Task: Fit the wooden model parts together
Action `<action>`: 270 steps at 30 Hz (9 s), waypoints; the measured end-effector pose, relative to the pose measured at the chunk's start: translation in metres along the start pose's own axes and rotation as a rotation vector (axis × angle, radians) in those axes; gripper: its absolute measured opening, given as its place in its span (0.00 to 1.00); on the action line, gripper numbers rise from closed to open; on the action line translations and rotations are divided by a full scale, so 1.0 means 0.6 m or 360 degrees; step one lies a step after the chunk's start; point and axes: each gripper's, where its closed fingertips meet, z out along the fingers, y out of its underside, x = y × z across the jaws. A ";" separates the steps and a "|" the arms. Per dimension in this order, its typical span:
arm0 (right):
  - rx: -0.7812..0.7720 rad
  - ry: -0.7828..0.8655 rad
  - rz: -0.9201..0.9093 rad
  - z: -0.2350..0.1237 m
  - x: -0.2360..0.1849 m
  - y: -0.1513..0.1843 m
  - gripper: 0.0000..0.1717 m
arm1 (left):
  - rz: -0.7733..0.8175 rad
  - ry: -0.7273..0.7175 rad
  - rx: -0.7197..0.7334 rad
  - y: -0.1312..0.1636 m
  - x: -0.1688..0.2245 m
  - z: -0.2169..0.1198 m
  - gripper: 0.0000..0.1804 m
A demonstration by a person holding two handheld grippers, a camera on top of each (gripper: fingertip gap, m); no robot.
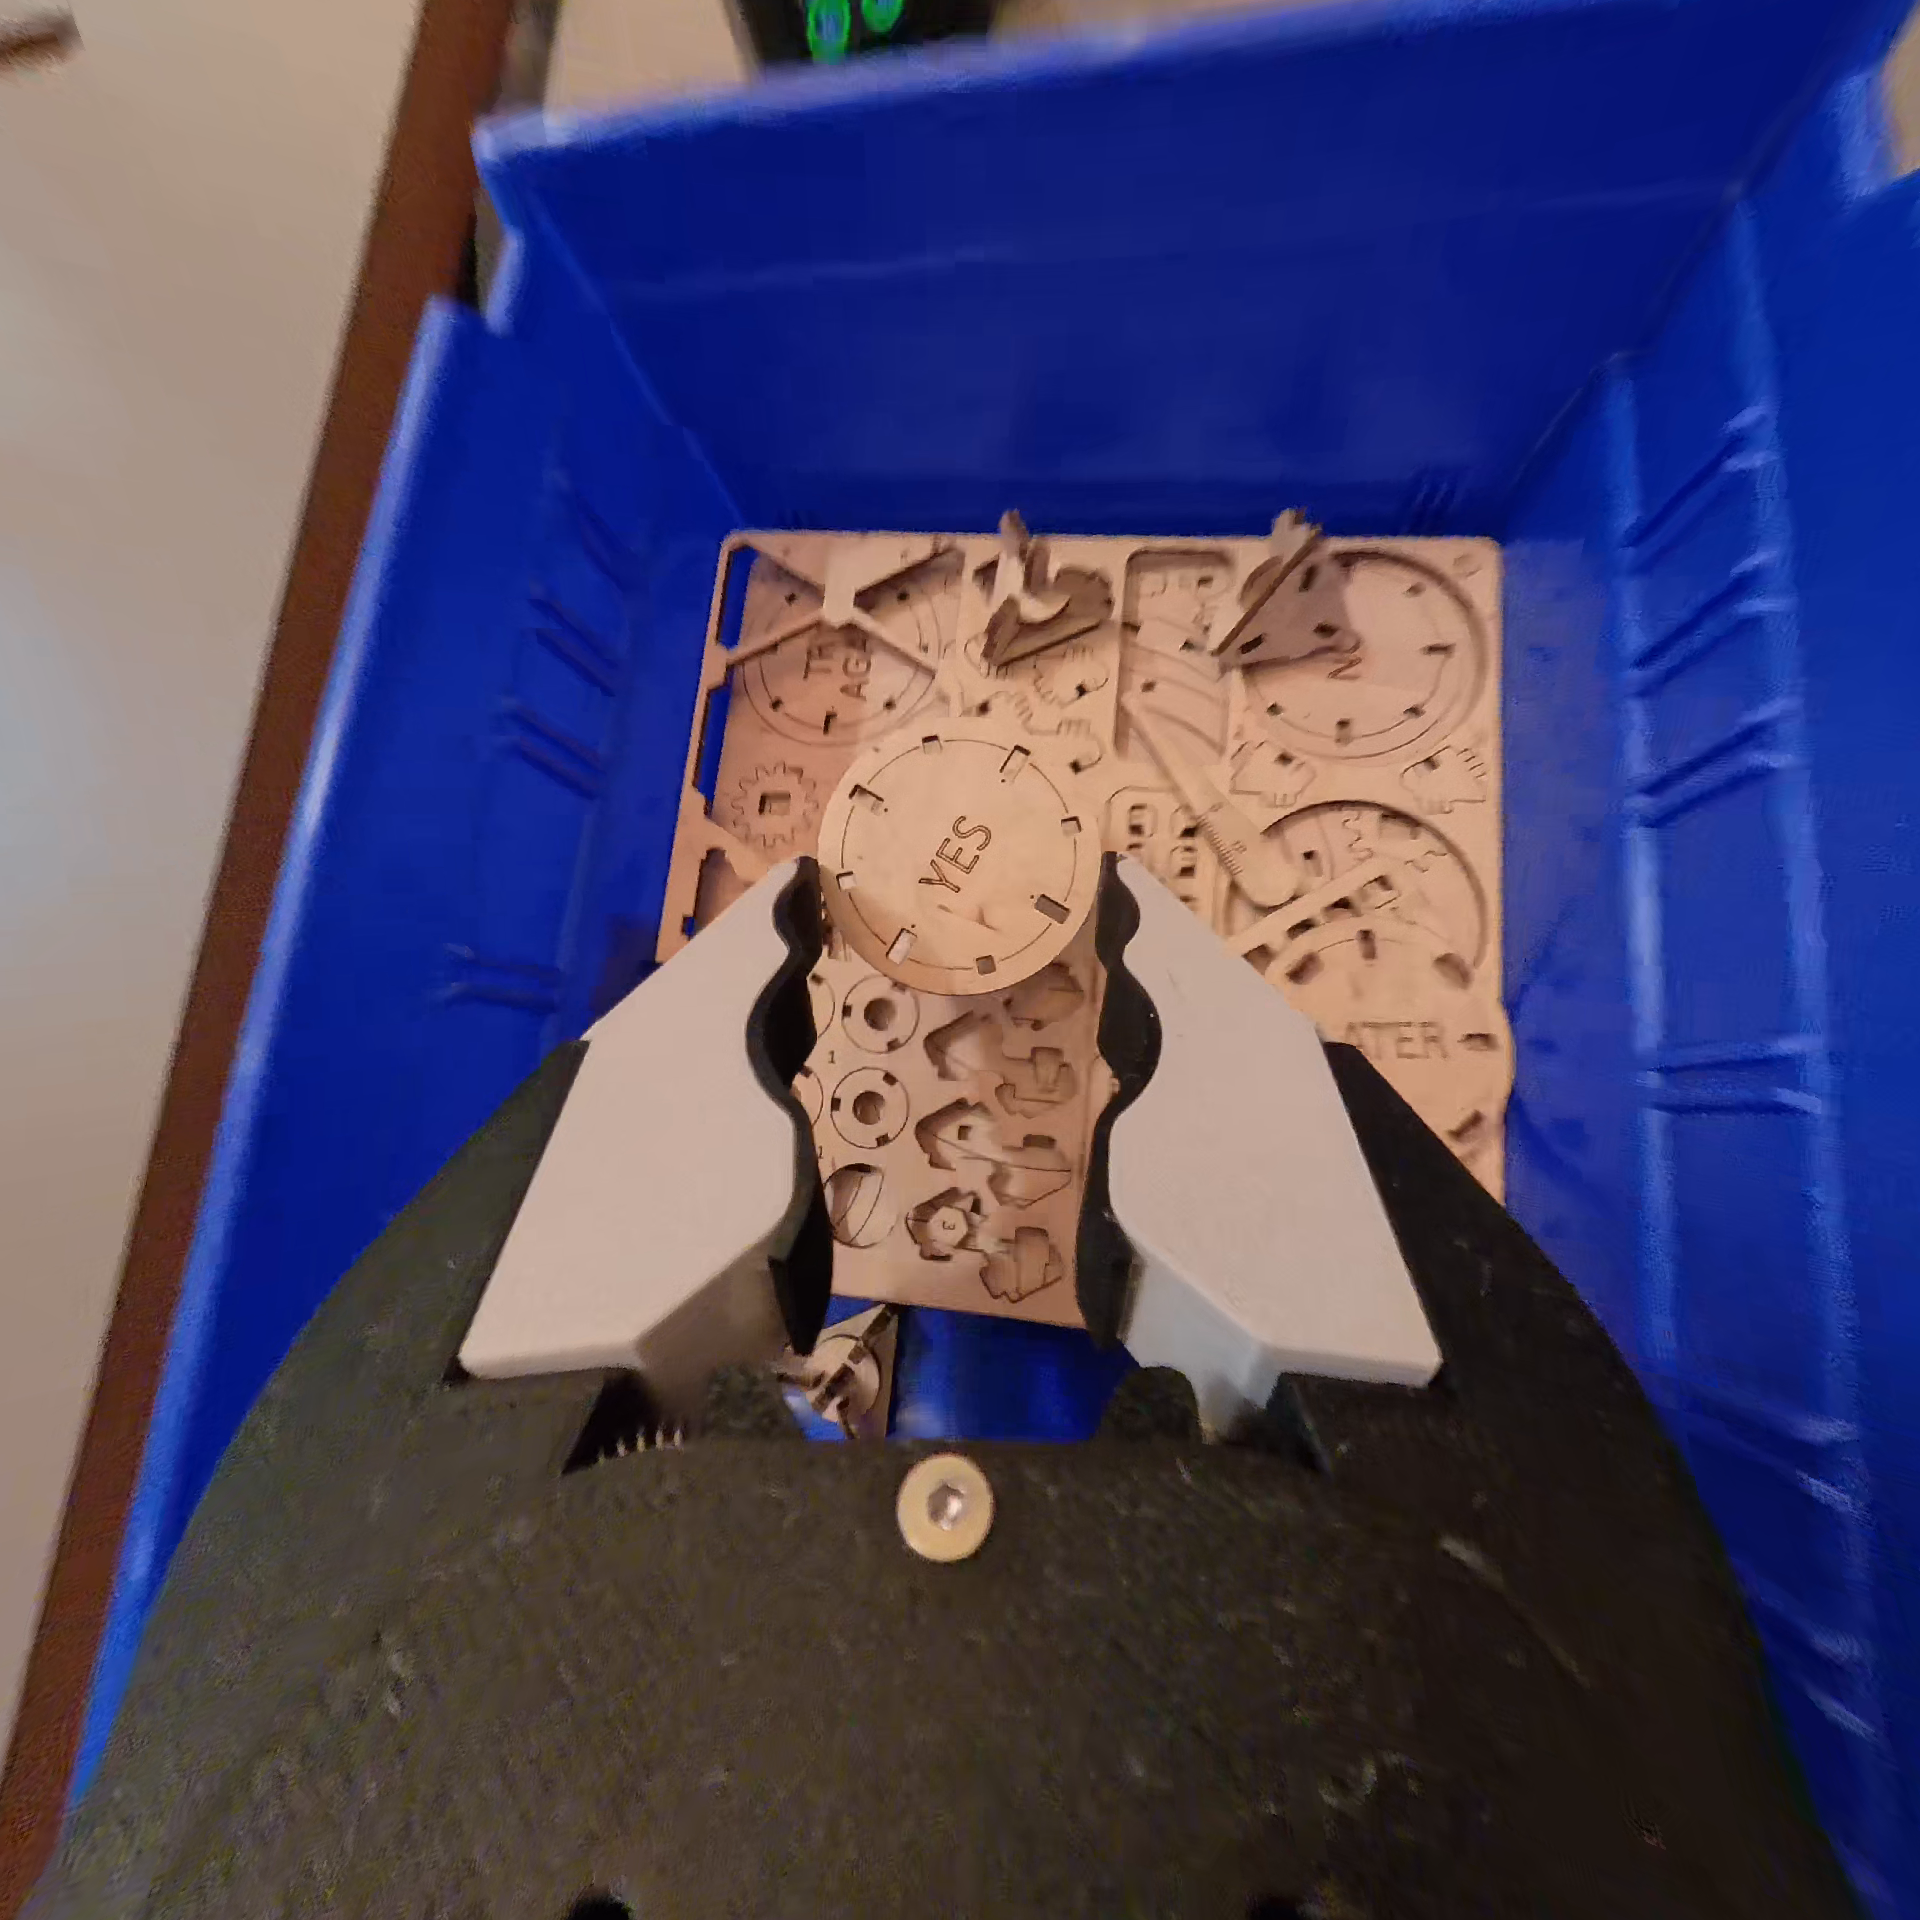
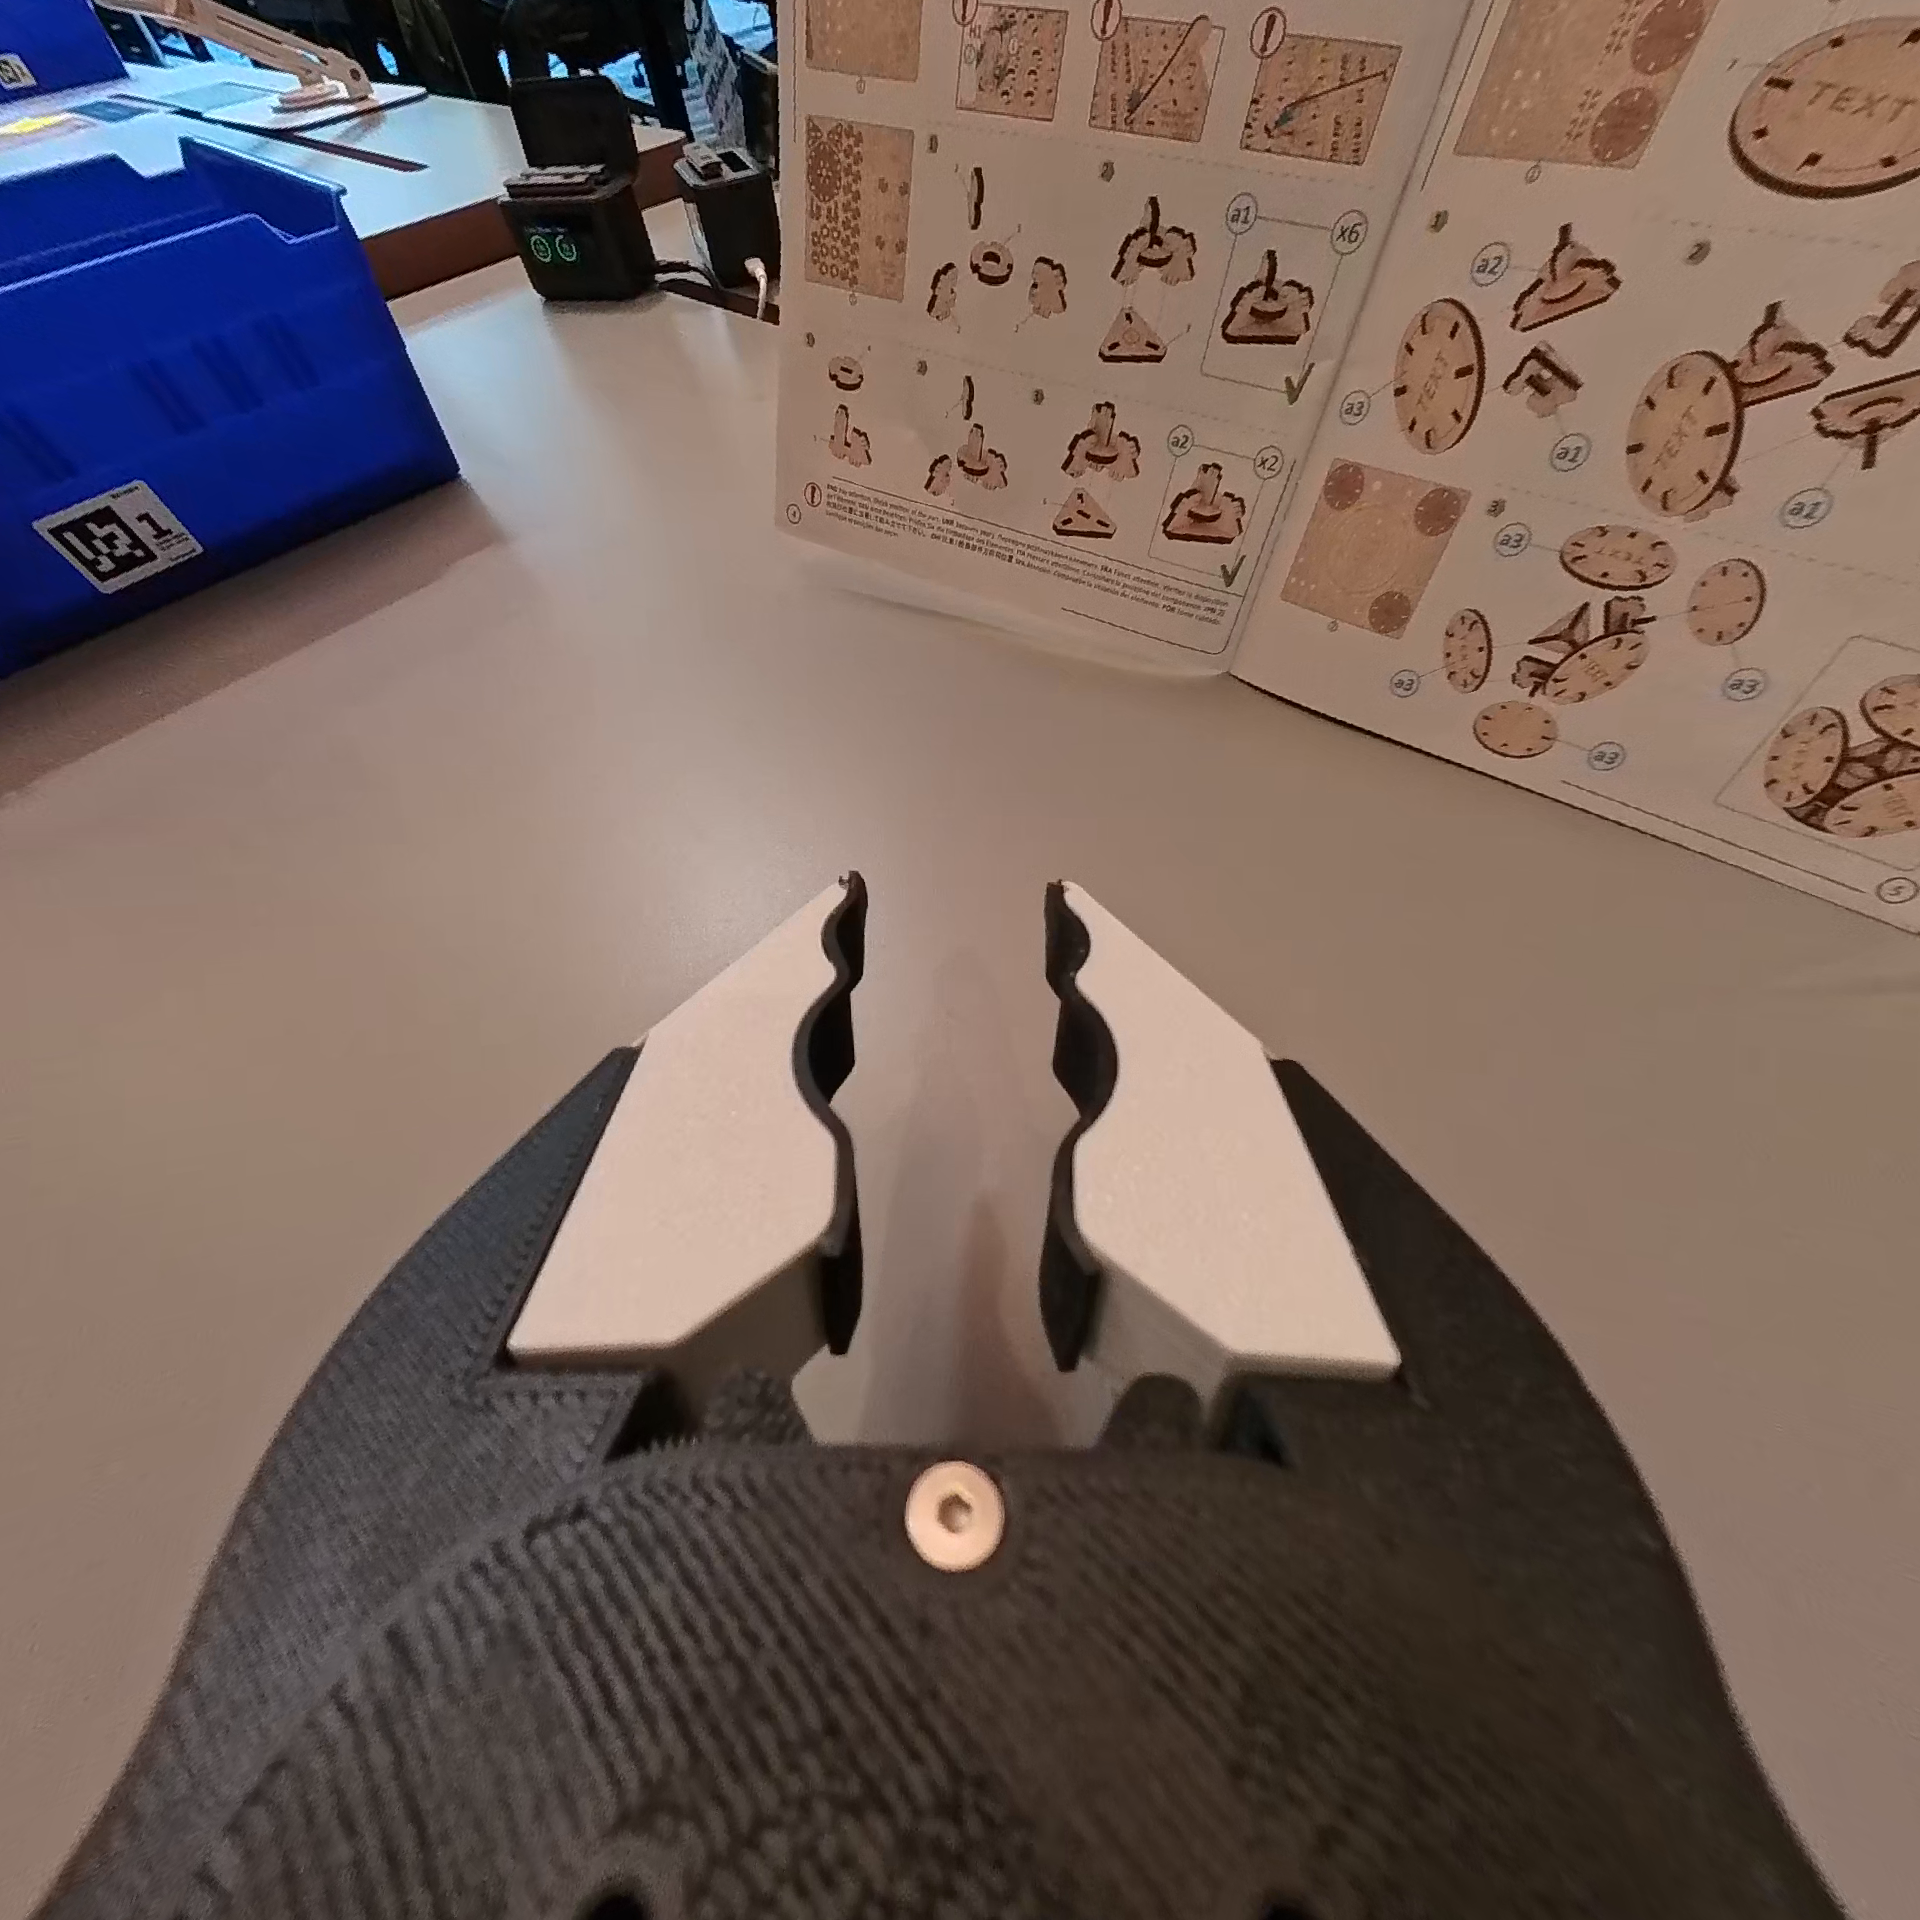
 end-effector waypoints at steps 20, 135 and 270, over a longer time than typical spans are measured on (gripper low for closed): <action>-0.0029 -0.0010 -0.0067 0.001 -0.009 0.005 0.20 | 0.0376 0.0807 0.0292 -0.067 0.536 -0.115 0.30; -0.0123 -0.0123 -0.0159 0.004 -0.033 0.021 0.20 | 0.0435 0.0629 0.0272 0.006 0.529 -0.046 0.23; -0.0069 -0.0041 0.0251 0.005 0.024 0.012 0.17 | 0.0116 0.1038 0.0402 -0.001 0.584 -0.126 0.26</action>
